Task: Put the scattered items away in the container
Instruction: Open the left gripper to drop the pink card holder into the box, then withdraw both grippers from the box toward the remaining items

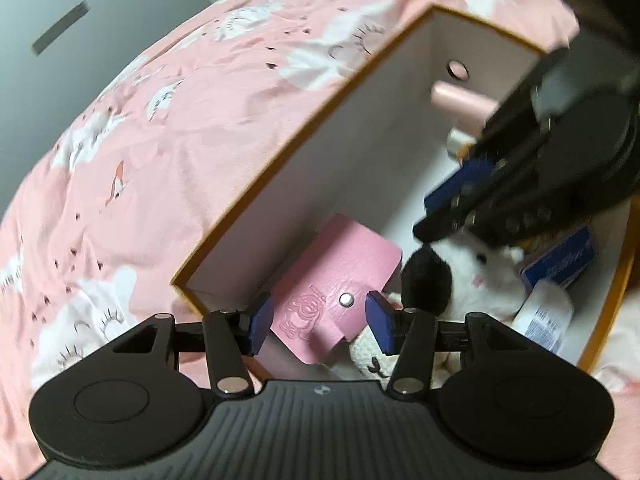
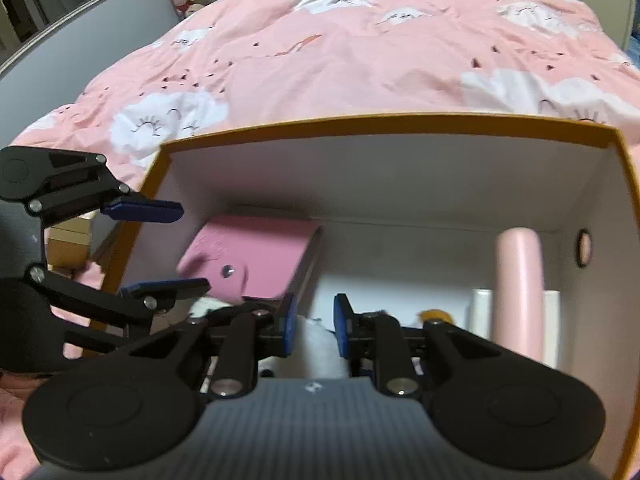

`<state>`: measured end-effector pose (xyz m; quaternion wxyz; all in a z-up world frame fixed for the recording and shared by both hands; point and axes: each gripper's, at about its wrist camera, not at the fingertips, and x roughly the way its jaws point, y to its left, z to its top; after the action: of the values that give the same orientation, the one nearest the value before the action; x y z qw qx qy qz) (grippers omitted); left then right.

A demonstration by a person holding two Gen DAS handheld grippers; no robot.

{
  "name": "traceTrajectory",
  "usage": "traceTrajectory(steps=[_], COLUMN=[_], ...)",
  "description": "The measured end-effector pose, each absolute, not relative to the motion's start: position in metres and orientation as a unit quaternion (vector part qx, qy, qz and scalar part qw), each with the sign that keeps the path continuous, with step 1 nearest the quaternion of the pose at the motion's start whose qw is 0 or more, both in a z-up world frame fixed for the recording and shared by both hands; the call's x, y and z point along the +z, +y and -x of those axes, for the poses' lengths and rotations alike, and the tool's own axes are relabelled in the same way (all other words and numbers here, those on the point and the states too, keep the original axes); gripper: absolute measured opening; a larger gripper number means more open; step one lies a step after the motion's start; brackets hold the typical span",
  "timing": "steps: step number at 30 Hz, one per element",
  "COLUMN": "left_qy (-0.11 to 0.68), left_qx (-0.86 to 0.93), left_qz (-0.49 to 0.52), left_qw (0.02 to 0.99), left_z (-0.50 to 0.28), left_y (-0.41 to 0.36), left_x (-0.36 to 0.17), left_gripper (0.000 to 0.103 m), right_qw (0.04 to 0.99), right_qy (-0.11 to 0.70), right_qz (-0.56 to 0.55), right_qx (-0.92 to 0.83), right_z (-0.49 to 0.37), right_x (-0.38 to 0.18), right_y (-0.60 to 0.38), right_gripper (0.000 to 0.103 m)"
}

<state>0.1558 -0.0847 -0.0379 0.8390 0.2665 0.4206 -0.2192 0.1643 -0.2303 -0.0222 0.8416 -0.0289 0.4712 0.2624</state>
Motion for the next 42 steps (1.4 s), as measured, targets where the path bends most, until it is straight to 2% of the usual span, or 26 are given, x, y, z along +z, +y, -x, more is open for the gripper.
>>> traceTrajectory(steps=[5, 16, 25, 27, 29, 35, 38, 42], left_qy=[0.418, 0.411, 0.435, 0.446, 0.455, 0.466, 0.472, 0.464], left_qx=[-0.191, -0.111, -0.021, -0.009, -0.004, 0.02, 0.044, 0.065], left_qz=[-0.226, -0.066, -0.025, -0.01, 0.004, 0.033, 0.032, 0.037], left_qw=[0.859, 0.902, 0.9, 0.895, 0.89, 0.884, 0.88, 0.883], left_z=[-0.157, -0.138, -0.115, -0.111, -0.105, -0.093, -0.087, -0.074], left_y=[-0.071, -0.032, -0.008, -0.002, 0.003, 0.016, 0.022, 0.034], left_x=[-0.021, 0.008, 0.004, 0.004, 0.004, 0.01, 0.014, 0.02], left_gripper=[0.059, 0.059, 0.059, 0.059, 0.059, 0.059, 0.052, 0.052], right_qw=[0.832, 0.818, 0.832, 0.839, 0.846, 0.866, 0.868, 0.867], right_qy=[0.482, 0.51, 0.494, 0.485, 0.474, 0.422, 0.409, 0.388], right_qz=[0.029, 0.004, 0.008, 0.014, 0.016, 0.031, 0.047, 0.05], right_qx=[0.275, 0.265, 0.25, 0.246, 0.244, 0.266, 0.275, 0.308], right_z=[-0.173, -0.19, -0.176, -0.168, -0.161, -0.133, -0.123, -0.112], right_x=[-0.027, -0.051, -0.04, -0.031, -0.021, 0.01, 0.019, 0.031], right_y=[-0.221, -0.202, -0.209, -0.211, -0.213, -0.208, -0.196, -0.181], right_gripper=[0.023, 0.022, 0.023, 0.028, 0.043, 0.046, 0.046, 0.046])
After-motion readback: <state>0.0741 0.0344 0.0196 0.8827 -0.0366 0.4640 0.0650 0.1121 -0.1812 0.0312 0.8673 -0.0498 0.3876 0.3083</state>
